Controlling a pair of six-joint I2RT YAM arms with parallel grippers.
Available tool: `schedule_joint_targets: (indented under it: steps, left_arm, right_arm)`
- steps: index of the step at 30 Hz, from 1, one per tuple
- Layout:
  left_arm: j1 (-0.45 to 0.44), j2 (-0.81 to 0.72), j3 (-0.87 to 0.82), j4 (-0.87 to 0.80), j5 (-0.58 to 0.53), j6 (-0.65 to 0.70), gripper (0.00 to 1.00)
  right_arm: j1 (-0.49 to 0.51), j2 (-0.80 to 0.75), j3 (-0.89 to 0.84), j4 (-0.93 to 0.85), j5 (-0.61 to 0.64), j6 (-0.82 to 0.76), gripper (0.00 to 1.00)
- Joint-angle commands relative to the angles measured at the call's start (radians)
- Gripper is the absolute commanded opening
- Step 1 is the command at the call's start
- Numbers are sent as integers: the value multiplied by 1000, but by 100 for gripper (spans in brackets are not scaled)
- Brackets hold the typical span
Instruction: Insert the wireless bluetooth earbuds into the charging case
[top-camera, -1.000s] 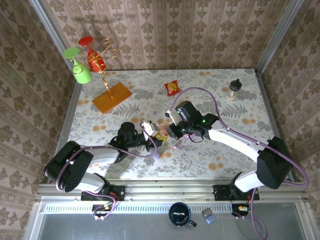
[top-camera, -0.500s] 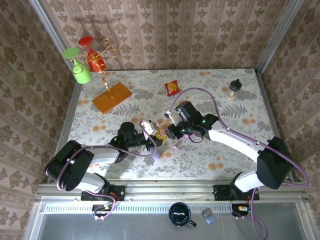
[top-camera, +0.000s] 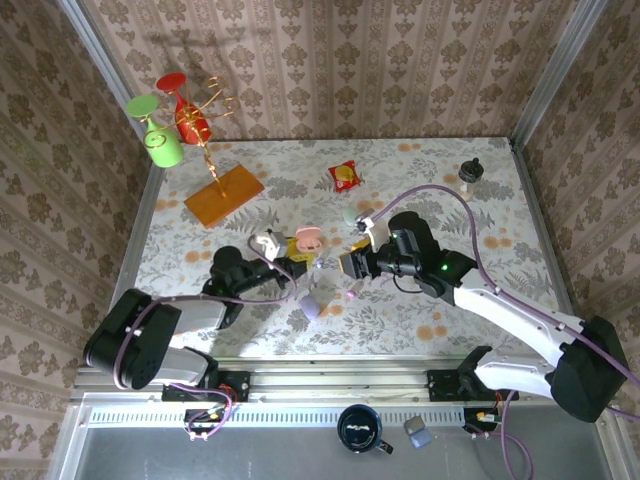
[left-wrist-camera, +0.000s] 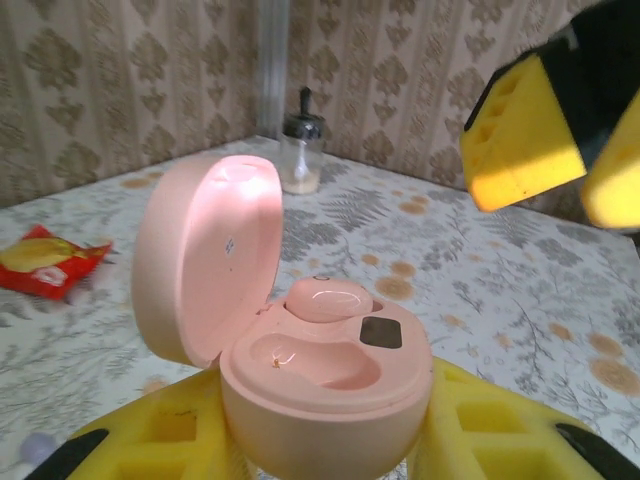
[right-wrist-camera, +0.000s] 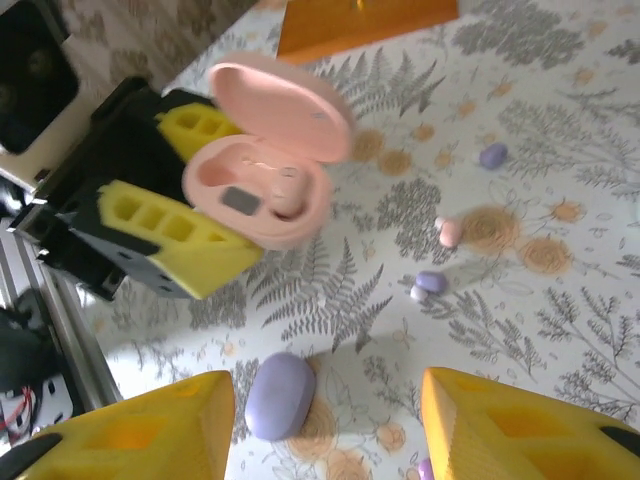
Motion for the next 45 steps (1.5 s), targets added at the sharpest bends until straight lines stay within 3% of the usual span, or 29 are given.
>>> schedule_joint_targets:
  steps: [1, 5, 12, 17, 23, 35, 40, 45]
  left_arm:
    - [32, -92, -36, 96, -42, -41, 21]
    - [71, -231, -63, 9, -89, -17, 21]
    - [70, -453, -71, -202, -119, 24, 21]
    - [65, -515, -90, -235, -128, 19, 21]
    - [59, -527, -98, -243, -131, 19, 21]
    - [57, -462, -82, -204, -104, 33, 21]
    - [56, -438, -73, -195, -98, 34, 21]
    - [54, -412, -69, -195, -93, 41, 21]
  right_arm:
    - [-43, 20, -19, 153, -31, 183, 54]
    - [-69, 146, 27, 137, -22, 293, 53]
    - [-71, 474, 259, -28, -11, 283, 53]
    - [-71, 722, 453, -103, -31, 289, 48]
    - [-67, 902, 609, -165, -56, 289, 41]
    - [-60, 1047, 710, -217, -163, 244, 35]
    - [-69, 996, 632, -150, -123, 274, 25]
    - [-84, 935, 574, -124, -99, 292, 22]
